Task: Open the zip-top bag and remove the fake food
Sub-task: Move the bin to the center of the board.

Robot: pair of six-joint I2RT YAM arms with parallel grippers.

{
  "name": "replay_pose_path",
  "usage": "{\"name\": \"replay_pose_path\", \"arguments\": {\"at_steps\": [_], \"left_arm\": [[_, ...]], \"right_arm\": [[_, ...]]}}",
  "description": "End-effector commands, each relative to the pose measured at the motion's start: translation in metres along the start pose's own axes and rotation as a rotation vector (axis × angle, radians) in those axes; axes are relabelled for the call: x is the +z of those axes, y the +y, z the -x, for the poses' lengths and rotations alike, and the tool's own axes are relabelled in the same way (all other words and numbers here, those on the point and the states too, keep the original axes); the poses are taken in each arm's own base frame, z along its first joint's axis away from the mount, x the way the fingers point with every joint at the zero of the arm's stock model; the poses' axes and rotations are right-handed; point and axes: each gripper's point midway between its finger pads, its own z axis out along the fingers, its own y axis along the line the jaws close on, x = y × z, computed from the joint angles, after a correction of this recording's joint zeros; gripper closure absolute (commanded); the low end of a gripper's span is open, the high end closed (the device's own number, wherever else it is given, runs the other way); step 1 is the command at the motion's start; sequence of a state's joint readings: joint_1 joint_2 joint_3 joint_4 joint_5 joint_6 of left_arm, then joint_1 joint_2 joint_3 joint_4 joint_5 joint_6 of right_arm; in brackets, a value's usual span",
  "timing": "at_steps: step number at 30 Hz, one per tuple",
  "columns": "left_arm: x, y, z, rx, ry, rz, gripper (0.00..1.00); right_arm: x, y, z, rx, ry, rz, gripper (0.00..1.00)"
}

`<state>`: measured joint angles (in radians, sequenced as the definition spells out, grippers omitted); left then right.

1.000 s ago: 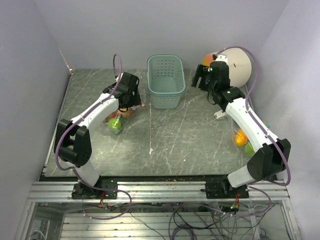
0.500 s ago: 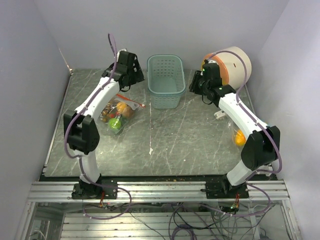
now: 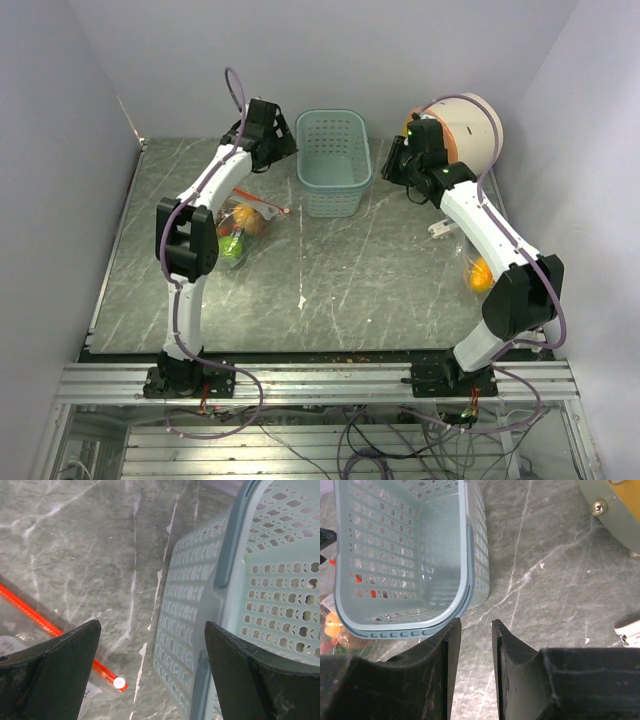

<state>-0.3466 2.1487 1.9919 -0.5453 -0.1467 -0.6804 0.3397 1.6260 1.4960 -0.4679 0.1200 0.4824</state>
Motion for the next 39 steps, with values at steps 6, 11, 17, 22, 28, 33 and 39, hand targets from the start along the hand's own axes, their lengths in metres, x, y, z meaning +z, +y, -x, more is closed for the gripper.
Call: {"name": "replay_pose_path", "arguments": {"at_steps": [6, 11, 17, 22, 28, 33, 39], "left_arm": [[0.014, -0.065, -0.039, -0.009, 0.056, -0.164, 0.03], [0.018, -0.091, -0.066, 0.01, 0.089, -0.201, 0.03], [0.031, -0.119, -0.079, 0.001, 0.126, -0.242, 0.01], [0.024, -0.107, -0.067, 0.036, 0.094, -0.202, 0.0], [-0.01, -0.045, -0.051, 0.1, 0.072, -0.092, 0.01], [-0.061, 0.003, -0.037, 0.171, -0.017, 0.026, 0.01], [-0.1, 0.068, -0.037, 0.189, -0.03, 0.179, 0.01]], "right_arm": [[-0.028, -0.011, 0.013, -0.012, -0.027, -0.051, 0.69], [-0.038, -0.017, 0.006, -0.004, -0.031, -0.058, 0.69], [-0.04, -0.02, -0.002, -0.004, -0.017, -0.057, 0.69], [-0.042, -0.018, 0.002, -0.019, -0.029, -0.046, 0.69], [-0.039, -0.007, 0.01, -0.045, -0.052, 0.011, 0.68], [-0.04, 0.025, 0.021, -0.073, -0.098, 0.177, 0.62], [-0.017, 0.092, -0.002, -0.176, -0.032, 0.326, 0.49]]}}
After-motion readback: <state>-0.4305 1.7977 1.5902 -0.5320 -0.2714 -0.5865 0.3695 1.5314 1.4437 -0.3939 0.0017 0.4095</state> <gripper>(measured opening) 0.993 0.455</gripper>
